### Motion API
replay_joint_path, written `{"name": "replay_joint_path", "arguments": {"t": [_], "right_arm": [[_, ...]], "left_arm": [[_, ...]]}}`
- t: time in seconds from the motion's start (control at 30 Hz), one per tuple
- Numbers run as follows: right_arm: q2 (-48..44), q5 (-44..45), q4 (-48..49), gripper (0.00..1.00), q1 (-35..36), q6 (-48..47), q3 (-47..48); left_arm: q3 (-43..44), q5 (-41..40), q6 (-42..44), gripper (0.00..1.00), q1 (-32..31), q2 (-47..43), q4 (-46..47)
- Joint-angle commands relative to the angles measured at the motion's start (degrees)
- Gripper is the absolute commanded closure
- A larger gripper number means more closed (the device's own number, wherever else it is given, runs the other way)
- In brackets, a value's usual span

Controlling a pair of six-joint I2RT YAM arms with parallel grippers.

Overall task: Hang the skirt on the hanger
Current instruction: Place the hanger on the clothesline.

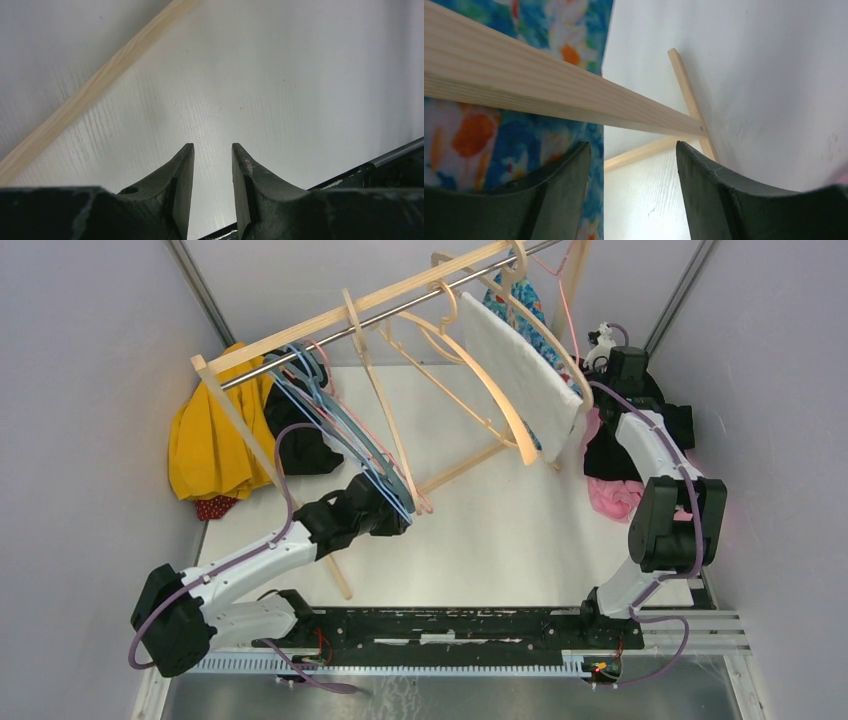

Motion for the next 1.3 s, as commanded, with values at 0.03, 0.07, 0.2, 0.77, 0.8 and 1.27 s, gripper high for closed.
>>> {"name": "replay_joint_path", "arguments": {"t": [0.03, 0.07, 0.2, 0.77, 0.8, 1.27], "right_arm": [[-1.21, 0.47, 7.97, 0.31, 1.64, -3.38, 0.02], [-0.92, 1.21, 8.21, 0.31, 1.90, -3.69, 0.06], [0.14, 2.79, 10.35, 0.31, 2.97, -4.84, -0.02], [1.71, 17.25, 17.43, 0.77, 8.74, -8.85, -2.81], [1.53, 18.13, 17.64, 0.83, 8.85, -8.88, -3.23], [-5.42, 30.83, 18.24, 0.99, 9.19, -7.48, -9.66]], "left_arm": [[2.98, 1.00, 0.90, 0.59, 0.13, 0.72, 2.61], [3.12, 1.04, 0.90, 0.59, 0.18, 0.81, 2.69], [3.21, 1.24, 1.03, 0.59, 0.12, 0.79, 2.61], [3.17, 6.62, 1.74, 0.60, 0.00, 1.16, 5.53], [3.10, 7.81, 1.82, 0.60, 0.05, 1.19, 6.09], [4.08, 14.25, 2.14, 0.59, -3.90, 0.70, 10.31]]}}
